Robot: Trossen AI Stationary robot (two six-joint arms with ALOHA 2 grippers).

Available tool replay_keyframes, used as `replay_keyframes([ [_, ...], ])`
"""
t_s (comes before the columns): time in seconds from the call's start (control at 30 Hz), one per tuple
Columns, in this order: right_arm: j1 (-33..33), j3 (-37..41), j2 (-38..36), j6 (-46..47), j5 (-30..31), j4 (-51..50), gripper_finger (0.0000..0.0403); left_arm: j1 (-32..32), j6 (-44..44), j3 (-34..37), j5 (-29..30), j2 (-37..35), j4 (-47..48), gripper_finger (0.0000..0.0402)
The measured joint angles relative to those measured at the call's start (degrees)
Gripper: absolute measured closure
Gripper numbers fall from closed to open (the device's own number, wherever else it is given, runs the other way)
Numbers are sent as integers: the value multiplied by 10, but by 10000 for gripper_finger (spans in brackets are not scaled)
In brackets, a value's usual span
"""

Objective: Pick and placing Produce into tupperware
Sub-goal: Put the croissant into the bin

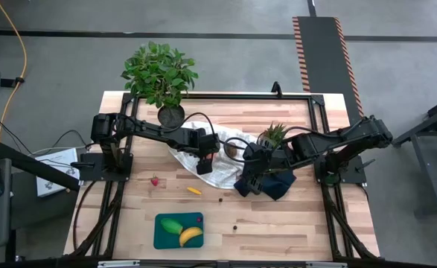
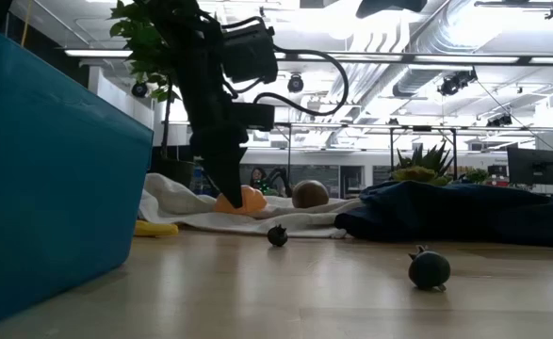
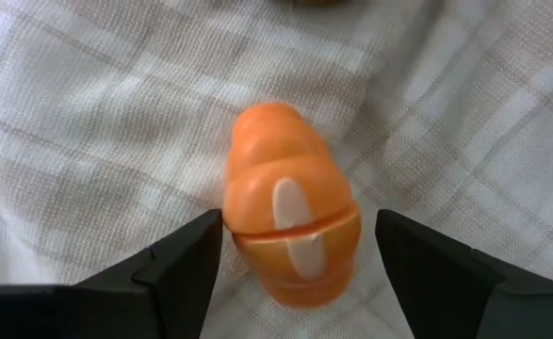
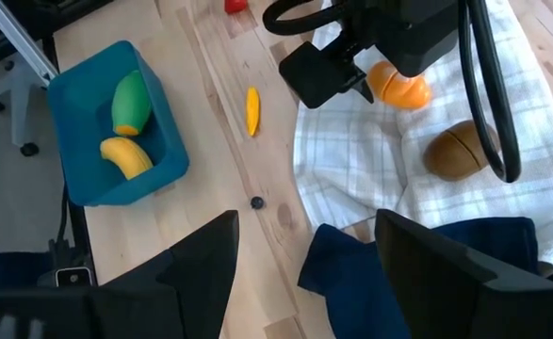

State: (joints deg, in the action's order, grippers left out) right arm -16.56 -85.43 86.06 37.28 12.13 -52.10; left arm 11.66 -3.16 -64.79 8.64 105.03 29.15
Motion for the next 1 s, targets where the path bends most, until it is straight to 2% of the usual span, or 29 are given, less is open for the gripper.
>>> replay_keyframes([
  [0.43, 0, 0, 0, -1, 1, -1, 162, 0, 0, 0, 0, 20, -4, 183],
  [1.0, -1, 0, 0, -2, 9, -4, 162, 0, -1, -1, 0, 24, -4, 182],
])
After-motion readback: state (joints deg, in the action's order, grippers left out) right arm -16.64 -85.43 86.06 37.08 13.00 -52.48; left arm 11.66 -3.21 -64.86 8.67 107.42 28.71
